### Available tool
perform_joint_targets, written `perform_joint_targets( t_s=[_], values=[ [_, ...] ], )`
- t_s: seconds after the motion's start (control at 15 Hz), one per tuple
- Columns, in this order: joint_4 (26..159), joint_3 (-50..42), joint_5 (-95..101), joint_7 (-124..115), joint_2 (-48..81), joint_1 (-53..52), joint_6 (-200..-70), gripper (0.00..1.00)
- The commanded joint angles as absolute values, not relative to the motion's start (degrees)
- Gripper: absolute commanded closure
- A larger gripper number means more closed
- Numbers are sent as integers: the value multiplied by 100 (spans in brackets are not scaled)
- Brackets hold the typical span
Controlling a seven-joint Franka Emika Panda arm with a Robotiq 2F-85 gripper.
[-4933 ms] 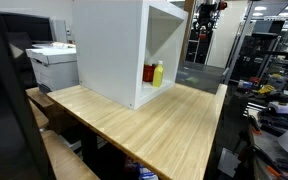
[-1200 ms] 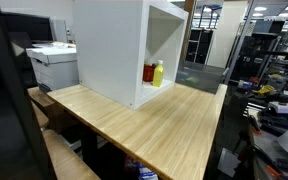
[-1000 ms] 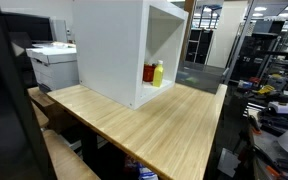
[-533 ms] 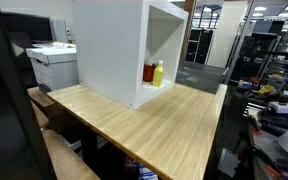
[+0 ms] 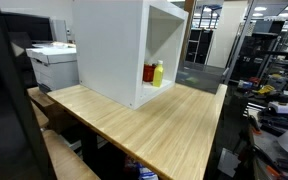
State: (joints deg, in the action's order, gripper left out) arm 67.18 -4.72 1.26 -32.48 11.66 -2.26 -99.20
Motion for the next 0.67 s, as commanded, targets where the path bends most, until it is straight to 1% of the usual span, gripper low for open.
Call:
perform_joint_targets(
  t_s=[0.0,0.07,0.13,0.2,0.33,0.47,0.6],
  values=[
    [6330,-504,0,-3393,1451,-180,-9787,72],
    [6256,-521,8,-3408,1503,-185,-9756,72],
    [6203,-535,23,-3441,1523,-189,-9727,22],
    [6149,-549,36,-3450,1547,-191,-9689,21],
    [6037,-580,44,-3464,1576,-186,-9622,11],
    [5944,-610,61,-3449,1595,-186,-9546,4],
    [5872,-651,114,-3418,1579,-192,-9447,0]
  ],
)
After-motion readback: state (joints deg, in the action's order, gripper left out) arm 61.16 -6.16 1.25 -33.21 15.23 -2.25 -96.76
